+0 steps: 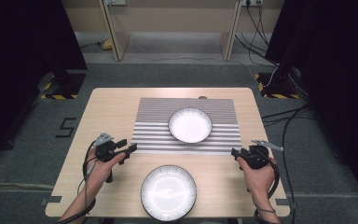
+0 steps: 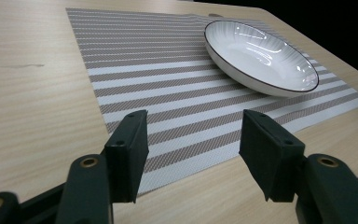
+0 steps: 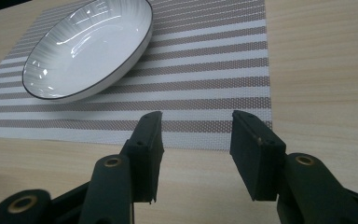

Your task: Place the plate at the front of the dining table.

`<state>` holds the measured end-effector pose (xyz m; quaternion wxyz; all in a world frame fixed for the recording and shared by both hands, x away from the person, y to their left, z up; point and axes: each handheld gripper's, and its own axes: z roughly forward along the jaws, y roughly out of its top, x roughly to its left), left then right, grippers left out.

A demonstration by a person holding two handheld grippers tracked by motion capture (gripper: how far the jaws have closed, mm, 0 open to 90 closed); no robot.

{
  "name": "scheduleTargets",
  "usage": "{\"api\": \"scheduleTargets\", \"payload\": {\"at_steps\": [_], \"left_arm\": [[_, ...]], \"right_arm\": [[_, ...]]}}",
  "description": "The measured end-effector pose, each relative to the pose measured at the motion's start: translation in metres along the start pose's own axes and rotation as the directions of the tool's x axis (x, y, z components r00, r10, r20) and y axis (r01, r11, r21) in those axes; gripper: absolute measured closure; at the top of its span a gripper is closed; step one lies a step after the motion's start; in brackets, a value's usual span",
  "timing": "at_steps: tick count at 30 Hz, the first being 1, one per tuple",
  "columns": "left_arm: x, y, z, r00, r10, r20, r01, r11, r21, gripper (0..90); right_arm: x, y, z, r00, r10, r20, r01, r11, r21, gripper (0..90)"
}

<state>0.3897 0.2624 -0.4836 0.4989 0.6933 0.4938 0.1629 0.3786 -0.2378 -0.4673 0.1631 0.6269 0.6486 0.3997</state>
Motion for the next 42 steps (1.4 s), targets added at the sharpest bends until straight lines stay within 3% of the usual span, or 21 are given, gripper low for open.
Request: {"api": "scheduleTargets", "payload": {"at_steps": [11, 13, 17, 22, 26, 42], "left_arm": [[0.012, -0.009, -0.026, 0.9994, -0.026, -0.021, 0.026, 0.9996, -0.013, 41.1], [0.013, -0.013, -0.032, 0.9995, -0.006, -0.032, 0.006, 0.9999, -0.012, 41.3], [0.018, -0.018, -0.039, 0.9988, -0.018, -0.045, 0.017, 0.9997, -0.017, 41.3], [0.028, -0.025, -0.046, 0.9961, 0.018, -0.086, -0.017, 0.9998, 0.005, 41.2], [0.034, -0.029, -0.052, 0.9948, 0.005, -0.101, -0.005, 1.0000, 0.004, 41.2], [0.038, -0.034, -0.071, 0.9948, -0.009, -0.102, 0.008, 0.9999, -0.009, 41.0]], "right_arm": [[-0.005, -0.008, -0.009, 0.9999, 0.013, 0.009, -0.013, 1.000, 0.004, 52.3], [-0.007, -0.010, -0.011, 0.9998, 0.015, 0.009, -0.015, 1.000, 0.002, 52.3], [-0.013, -0.014, -0.014, 0.9995, 0.023, 0.019, -0.023, 1.000, 0.008, 52.2], [-0.020, -0.019, -0.020, 0.9992, 0.031, 0.026, -0.031, 1.000, 0.001, 51.9], [-0.025, -0.024, -0.025, 0.9985, 0.042, 0.034, -0.042, 0.999, -0.001, 51.8], [-0.030, -0.032, -0.034, 0.9974, 0.057, 0.043, -0.057, 0.998, -0.006, 51.6]]}}
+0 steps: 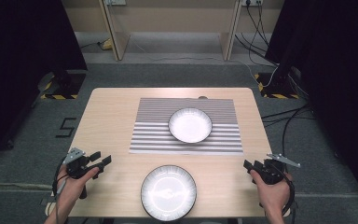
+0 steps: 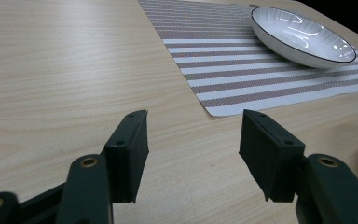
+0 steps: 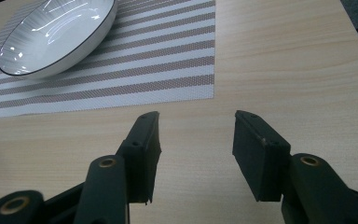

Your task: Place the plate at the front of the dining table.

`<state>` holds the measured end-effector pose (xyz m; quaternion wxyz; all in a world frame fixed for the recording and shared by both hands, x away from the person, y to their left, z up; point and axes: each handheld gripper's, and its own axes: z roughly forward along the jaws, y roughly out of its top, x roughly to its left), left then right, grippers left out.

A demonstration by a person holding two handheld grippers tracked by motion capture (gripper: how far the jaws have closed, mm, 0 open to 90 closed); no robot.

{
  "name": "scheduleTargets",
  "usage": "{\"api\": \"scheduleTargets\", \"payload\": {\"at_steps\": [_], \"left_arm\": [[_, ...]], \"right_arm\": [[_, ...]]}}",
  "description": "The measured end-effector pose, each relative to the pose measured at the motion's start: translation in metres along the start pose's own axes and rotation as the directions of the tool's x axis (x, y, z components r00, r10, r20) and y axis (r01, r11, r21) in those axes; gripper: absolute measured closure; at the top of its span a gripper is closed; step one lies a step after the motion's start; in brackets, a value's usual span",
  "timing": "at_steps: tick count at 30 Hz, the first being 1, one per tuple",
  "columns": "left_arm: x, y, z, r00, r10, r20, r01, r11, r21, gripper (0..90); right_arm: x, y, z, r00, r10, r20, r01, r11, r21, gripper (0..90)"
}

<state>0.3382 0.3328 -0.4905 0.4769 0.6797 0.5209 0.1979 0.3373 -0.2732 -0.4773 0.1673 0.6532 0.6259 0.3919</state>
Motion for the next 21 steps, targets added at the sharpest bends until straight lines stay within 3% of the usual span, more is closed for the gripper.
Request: {"api": "scheduleTargets", "payload": {"at_steps": [21], "left_arm": [[0.011, -0.010, -0.029, 0.9988, -0.037, -0.033, 0.036, 0.9985, -0.041, 41.0]], "right_arm": [[-0.018, -0.014, -0.030, 0.9990, 0.038, 0.024, -0.036, 0.998, -0.047, 50.7]]}}
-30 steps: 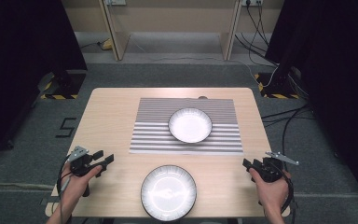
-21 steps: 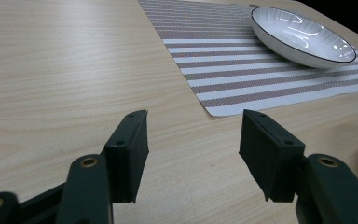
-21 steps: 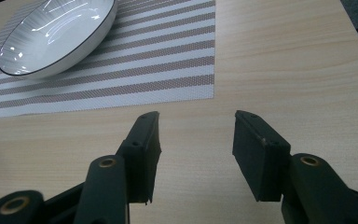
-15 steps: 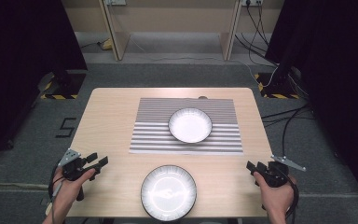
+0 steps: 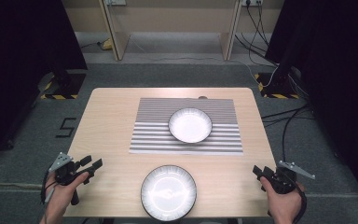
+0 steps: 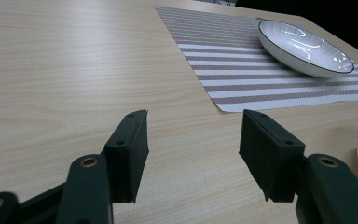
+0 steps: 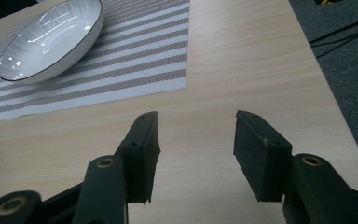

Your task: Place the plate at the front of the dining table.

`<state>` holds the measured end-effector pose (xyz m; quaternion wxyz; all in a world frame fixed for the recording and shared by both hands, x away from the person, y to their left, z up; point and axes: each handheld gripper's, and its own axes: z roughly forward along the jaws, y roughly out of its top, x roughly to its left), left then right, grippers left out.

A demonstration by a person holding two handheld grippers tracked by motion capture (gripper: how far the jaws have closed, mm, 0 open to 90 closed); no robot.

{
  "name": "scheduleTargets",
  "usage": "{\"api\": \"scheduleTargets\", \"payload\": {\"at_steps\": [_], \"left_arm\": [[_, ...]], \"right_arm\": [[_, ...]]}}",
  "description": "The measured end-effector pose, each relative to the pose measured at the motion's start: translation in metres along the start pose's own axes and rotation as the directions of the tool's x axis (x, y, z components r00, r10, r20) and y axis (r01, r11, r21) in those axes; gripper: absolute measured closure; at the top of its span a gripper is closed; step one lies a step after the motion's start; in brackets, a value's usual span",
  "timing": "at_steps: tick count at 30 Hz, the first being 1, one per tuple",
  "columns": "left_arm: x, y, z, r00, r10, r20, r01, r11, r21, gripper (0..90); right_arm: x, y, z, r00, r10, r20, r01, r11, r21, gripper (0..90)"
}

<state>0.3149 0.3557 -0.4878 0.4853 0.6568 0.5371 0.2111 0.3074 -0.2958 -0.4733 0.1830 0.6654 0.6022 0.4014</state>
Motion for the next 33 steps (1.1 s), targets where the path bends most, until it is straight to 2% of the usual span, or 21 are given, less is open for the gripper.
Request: {"api": "scheduleTargets", "payload": {"at_steps": [2, 3, 5, 7, 9, 11, 18, 20, 24, 27, 33], "left_arm": [[0.001, -0.001, -0.001, 0.9999, -0.011, 0.002, 0.011, 0.9999, -0.003, 41.0], [0.003, -0.002, -0.003, 0.9994, -0.034, 0.006, 0.034, 0.9994, -0.010, 41.0], [0.005, -0.002, -0.006, 0.9995, -0.028, -0.013, 0.028, 0.9995, -0.018, 41.0], [0.008, -0.003, -0.009, 0.9990, -0.039, -0.022, 0.038, 0.9989, -0.027, 41.0], [0.008, -0.004, -0.010, 0.9992, -0.030, -0.027, 0.030, 0.9992, -0.026, 41.0], [0.009, -0.005, -0.012, 0.9988, -0.041, -0.028, 0.040, 0.9986, -0.036, 41.0], [0.008, -0.011, -0.011, 0.9984, -0.050, -0.027, 0.049, 0.9981, -0.037, 41.0], [0.009, -0.012, -0.012, 0.9984, -0.042, -0.038, 0.041, 0.9984, -0.040, 41.0], [0.011, -0.015, -0.013, 0.9971, -0.061, -0.047, 0.058, 0.9970, -0.050, 41.0], [0.012, -0.016, -0.015, 0.9959, -0.076, -0.048, 0.073, 0.9947, -0.073, 41.0], [0.018, -0.018, -0.024, 0.9911, -0.109, -0.076, 0.099, 0.9875, -0.123, 41.0]], "right_arm": [[-0.001, -0.001, -0.002, 1.0000, -0.004, 0.000, 0.004, 1.000, -0.001, 50.6], [-0.002, -0.002, -0.002, 1.0000, -0.003, 0.001, 0.003, 1.000, 0.000, 50.5], [-0.002, -0.004, -0.006, 1.0000, -0.001, 0.008, 0.001, 1.000, 0.002, 50.5], [-0.004, -0.006, -0.009, 0.9999, -0.007, 0.013, 0.007, 1.000, -0.002, 50.3], [-0.005, -0.006, -0.010, 0.9999, -0.007, 0.013, 0.007, 1.000, -0.005, 50.1], [-0.005, -0.008, -0.011, 0.9999, 0.005, 0.015, -0.005, 1.000, -0.009, 50.0], [-0.008, -0.018, -0.008, 0.9998, 0.006, 0.019, -0.005, 1.000, -0.023, 49.9], [-0.008, -0.020, -0.004, 0.9998, -0.007, 0.019, 0.007, 1.000, -0.003, 49.9], [-0.008, -0.020, -0.003, 0.9999, 0.001, 0.015, -0.001, 1.000, -0.012, 49.9], [-0.008, -0.023, -0.001, 0.9995, -0.007, 0.031, 0.008, 0.999, -0.048, 50.0], [-0.008, -0.026, 0.001, 0.9995, -0.009, 0.030, 0.011, 0.998, -0.065, 49.7]]}}
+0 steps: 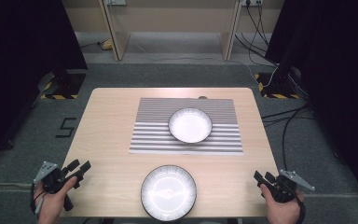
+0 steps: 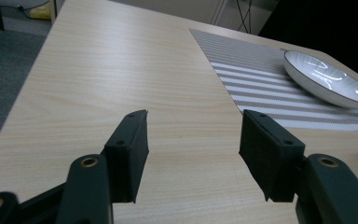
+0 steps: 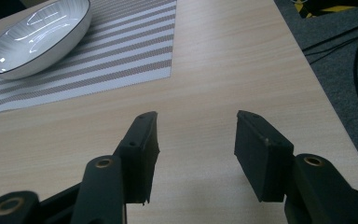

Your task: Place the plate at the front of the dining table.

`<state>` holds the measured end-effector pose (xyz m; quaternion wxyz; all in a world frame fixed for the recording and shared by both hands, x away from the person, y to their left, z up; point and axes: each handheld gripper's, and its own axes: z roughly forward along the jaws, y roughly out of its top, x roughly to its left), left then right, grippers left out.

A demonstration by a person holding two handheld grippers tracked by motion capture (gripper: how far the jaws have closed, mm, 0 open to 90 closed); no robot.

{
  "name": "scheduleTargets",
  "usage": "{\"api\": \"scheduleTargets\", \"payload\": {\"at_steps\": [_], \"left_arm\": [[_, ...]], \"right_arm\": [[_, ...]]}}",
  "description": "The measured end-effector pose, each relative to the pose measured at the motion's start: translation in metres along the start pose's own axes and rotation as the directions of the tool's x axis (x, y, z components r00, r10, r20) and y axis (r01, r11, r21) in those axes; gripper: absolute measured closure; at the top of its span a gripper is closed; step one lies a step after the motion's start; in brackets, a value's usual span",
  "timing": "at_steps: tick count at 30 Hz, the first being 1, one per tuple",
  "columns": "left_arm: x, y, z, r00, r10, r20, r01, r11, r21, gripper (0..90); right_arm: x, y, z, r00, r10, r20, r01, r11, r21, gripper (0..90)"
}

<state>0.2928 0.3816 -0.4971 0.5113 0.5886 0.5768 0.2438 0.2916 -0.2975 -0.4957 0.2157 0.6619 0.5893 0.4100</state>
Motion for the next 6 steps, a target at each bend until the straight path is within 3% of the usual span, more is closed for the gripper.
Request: {"api": "scheduleTargets", "payload": {"at_steps": [6], "left_arm": [[0.0019, -0.0011, -0.0008, 0.9984, -0.056, 0.004, 0.056, 0.9984, 0.002, 46.3]], "right_arm": [[-0.0001, -0.0032, -0.0020, 1.0000, 0.004, 0.001, -0.003, 1.000, -0.017, 50.8]]}}
